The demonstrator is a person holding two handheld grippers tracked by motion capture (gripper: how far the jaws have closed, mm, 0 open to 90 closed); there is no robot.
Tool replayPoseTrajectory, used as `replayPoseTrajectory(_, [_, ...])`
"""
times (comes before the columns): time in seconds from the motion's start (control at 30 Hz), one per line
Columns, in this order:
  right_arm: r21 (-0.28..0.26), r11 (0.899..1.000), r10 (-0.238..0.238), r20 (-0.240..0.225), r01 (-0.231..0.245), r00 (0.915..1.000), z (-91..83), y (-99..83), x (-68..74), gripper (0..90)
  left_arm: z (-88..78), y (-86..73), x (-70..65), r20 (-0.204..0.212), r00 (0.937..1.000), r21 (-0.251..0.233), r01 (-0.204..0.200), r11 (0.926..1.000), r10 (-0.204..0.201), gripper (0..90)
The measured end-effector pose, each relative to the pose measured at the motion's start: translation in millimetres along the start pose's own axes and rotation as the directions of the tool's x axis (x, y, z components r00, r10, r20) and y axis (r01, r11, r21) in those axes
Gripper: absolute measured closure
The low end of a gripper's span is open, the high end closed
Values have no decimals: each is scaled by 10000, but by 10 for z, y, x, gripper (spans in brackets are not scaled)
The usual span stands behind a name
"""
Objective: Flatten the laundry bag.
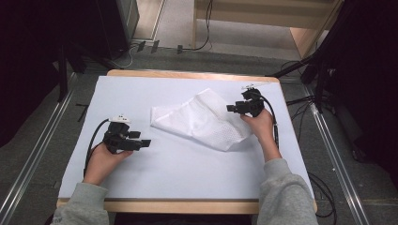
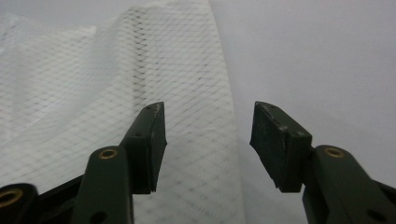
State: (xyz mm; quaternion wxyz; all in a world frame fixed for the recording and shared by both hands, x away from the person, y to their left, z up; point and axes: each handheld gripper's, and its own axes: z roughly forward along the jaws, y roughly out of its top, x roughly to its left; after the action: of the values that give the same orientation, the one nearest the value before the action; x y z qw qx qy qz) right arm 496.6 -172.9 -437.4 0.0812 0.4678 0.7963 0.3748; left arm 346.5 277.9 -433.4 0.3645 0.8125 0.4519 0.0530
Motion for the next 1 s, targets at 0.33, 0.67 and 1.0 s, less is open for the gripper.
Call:
replayPoseTrajectory(0.33, [463,9989,23,482,-45,9988,341,4,-111,416,-105,-130,35,-163,9990,-147,412,9990,-414,350])
replayPoseTrajectory(0.67, [259,9965,-829,1474,799,9856,398,-75,-15,579,-130,-150,70,-78,9981,-198,614,9979,-616,350])
replayPoseTrajectory(1.0, [281,9994,-236,781,215,9967,364,-91,-32,900,-113,-138,75,-70,9982,-88,596,9982,-597,350])
